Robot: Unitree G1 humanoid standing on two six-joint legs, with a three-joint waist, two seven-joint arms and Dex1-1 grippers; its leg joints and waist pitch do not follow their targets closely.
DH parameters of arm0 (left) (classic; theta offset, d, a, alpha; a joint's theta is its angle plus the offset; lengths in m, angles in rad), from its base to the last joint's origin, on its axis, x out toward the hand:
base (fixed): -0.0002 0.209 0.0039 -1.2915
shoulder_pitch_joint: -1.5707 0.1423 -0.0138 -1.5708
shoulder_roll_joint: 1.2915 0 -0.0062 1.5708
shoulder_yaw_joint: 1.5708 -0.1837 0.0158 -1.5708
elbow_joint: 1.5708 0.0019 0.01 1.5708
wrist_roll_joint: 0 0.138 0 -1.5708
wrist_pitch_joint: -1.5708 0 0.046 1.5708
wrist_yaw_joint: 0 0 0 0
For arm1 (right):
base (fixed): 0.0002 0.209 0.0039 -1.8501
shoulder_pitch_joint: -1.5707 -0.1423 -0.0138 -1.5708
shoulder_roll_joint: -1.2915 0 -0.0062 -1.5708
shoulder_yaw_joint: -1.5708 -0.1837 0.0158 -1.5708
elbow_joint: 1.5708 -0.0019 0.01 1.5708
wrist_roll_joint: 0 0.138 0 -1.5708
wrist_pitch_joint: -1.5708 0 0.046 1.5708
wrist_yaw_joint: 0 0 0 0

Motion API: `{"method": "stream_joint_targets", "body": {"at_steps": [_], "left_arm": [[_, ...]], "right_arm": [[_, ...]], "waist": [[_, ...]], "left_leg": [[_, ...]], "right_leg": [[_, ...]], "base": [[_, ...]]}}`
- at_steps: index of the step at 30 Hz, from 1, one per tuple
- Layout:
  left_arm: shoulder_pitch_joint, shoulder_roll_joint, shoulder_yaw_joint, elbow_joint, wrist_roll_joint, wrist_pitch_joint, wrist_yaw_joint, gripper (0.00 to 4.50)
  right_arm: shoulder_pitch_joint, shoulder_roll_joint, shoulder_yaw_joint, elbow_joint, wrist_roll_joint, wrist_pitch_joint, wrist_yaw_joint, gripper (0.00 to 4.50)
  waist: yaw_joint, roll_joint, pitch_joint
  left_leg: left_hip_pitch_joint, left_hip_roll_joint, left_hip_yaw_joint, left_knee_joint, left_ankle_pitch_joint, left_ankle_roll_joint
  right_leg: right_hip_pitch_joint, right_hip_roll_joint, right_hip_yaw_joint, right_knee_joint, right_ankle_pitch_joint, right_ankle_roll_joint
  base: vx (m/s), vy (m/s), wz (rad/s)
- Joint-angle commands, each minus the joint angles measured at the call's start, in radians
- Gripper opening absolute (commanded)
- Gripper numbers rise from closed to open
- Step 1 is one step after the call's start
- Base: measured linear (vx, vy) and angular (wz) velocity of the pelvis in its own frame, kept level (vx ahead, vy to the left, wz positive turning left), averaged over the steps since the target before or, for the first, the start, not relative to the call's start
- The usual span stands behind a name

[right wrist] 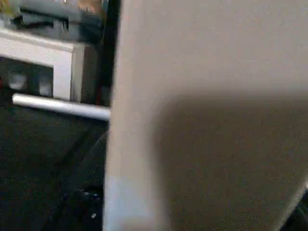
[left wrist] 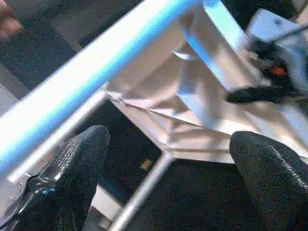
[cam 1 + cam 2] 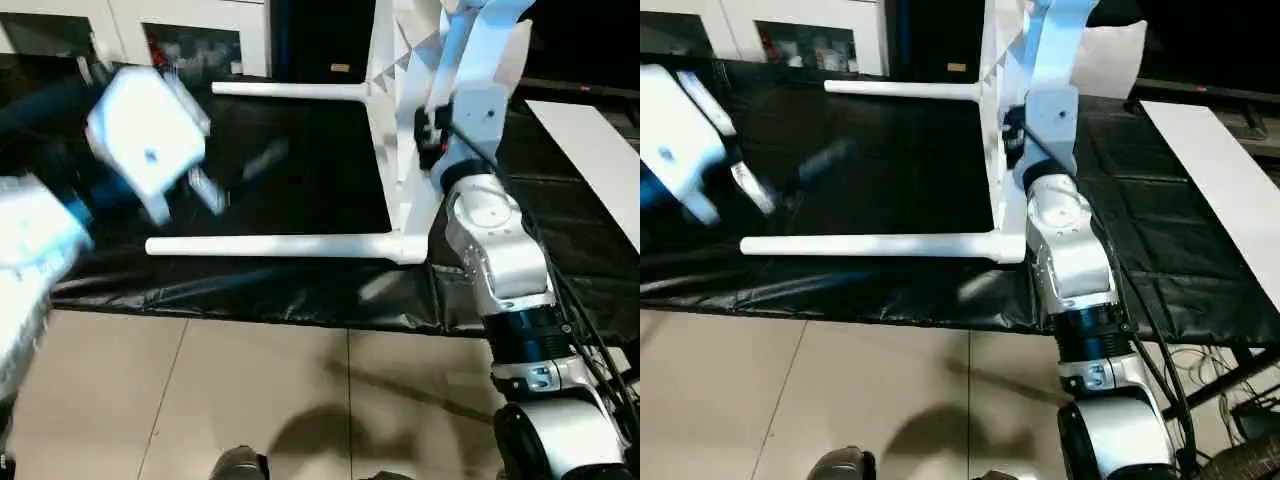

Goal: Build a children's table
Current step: Flip table

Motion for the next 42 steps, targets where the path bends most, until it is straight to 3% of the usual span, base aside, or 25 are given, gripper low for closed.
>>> {"method": "stream_joint_targets", "body": {"at_steps": [1,6,10,16,19,20,21,22,26,27,34,42], "left_arm": [[-0.019,0.017,-0.021,-0.008,0.067,-0.088,-0.005,4.5],[-0.046,0.042,-0.029,0.041,0.161,-0.128,0.051,4.5],[-0.085,0.051,-0.015,0.089,0.226,-0.228,0.08,4.5],[-0.097,0.037,-0.028,0.102,0.253,-0.292,0.085,4.5],[-0.101,0.049,-0.036,0.123,0.288,-0.295,0.104,4.5],[-0.11,0.057,-0.035,0.142,0.311,-0.297,0.122,4.5],[-0.121,0.062,-0.032,0.156,0.327,-0.303,0.135,4.5],[-0.149,0.073,-0.029,0.186,0.362,-0.311,0.161,4.5],[-0.186,0.079,-0.033,0.23,0.4,-0.333,0.181,4.5],[-0.192,0.078,-0.035,0.239,0.407,-0.335,0.183,4.5],[-0.219,0.073,-0.051,0.293,0.44,-0.356,0.183,4.5],[-0.287,0.077,-0.1,0.47,0.524,-0.397,0.188,4.5]], "right_arm": [[0.006,-0.003,0.0,-0.01,-0.016,0.019,0.001,3.0],[0.018,-0.003,0.002,0.008,-0.03,0.007,-0.004,3.52],[0.027,-0.003,0.003,0.058,-0.043,-0.035,-0.004,3.52],[0.019,-0.001,-0.002,0.145,-0.043,-0.074,-0.008,2.88],[0.011,0.004,-0.007,0.18,-0.044,-0.09,-0.006,2.76],[0.004,0.005,-0.009,0.199,-0.046,-0.097,-0.007,2.62],[-0.001,0.006,-0.011,0.211,-0.047,-0.101,-0.01,2.62],[-0.013,0.007,-0.016,0.239,-0.051,-0.11,-0.023,2.4],[-0.033,0.011,-0.019,0.287,-0.054,-0.135,-0.032,2.2],[-0.037,0.013,-0.018,0.297,-0.054,-0.14,-0.034,2.15],[-0.061,0.024,-0.022,0.351,-0.053,-0.173,-0.044,2.07],[-0.081,0.031,-0.025,0.377,-0.052,-0.203,-0.042,2.05]], "waist": [[-0.005,0.024,-0.084],[-0.01,0.027,-0.082],[-0.009,0.028,-0.082],[-0.006,0.028,-0.083],[-0.003,0.027,-0.082],[-0.003,0.028,-0.083],[-0.002,0.019,-0.082],[-0.002,0.02,-0.082],[-0.001,0.017,-0.08],[-0.002,0.021,-0.081],[-0.002,0.02,-0.08],[0.002,0.019,-0.085]], "left_leg": [[0.029,0.028,-0.008,-0.071,-0.212,-0.132],[0.032,0.03,-0.008,-0.071,-0.238,-0.136],[0.033,0.031,-0.009,-0.071,-0.254,-0.137],[0.034,0.033,-0.008,-0.07,-0.26,-0.134],[0.033,0.033,-0.008,-0.071,-0.266,-0.128],[0.034,0.034,-0.008,-0.071,-0.269,-0.128],[0.033,0.034,-0.007,-0.071,-0.264,-0.123],[0.032,0.033,-0.007,-0.072,-0.263,-0.122],[0.033,0.035,-0.007,-0.072,-0.267,-0.12],[0.033,0.035,-0.008,-0.072,-0.272,-0.122],[0.033,0.036,-0.008,-0.074,-0.297,-0.124],[0.03,0.034,-0.006,-0.07,-0.27,-0.116]], "right_leg": [[0.029,-0.06,0.04,-0.059,-0.056,-0.117],[0.023,-0.058,0.039,-0.062,-0.082,-0.123],[0.023,-0.06,0.039,-0.062,-0.088,-0.132],[0.019,-0.063,0.039,-0.06,-0.085,-0.151],[0.02,-0.064,0.04,-0.062,-0.101,-0.153],[0.019,-0.063,0.039,-0.061,-0.104,-0.152],[0.019,-0.063,0.039,-0.061,-0.106,-0.151],[0.019,-0.064,0.039,-0.062,-0.11,-0.15],[0.017,-0.068,0.04,-0.063,-0.132,-0.151],[0.016,-0.068,0.039,-0.062,-0.139,-0.151],[0.011,-0.069,0.039,-0.065,-0.164,-0.152],[0.012,-0.069,0.041,-0.064,-0.138,-0.154]], "base": [[0.0,0.0,0.0],[0.0,0.0,0.0],[0.0,0.0,0.0],[0.0,0.0,0.0],[0.0,0.0,0.0],[0.0,0.0,0.0],[0.0,0.0,0.0],[0.0,0.0,0.0],[0.0,0.0,0.0],[0.0,0.0,0.0],[0.0,0.0,0.0],[0.0,0.0,0.0]]}}
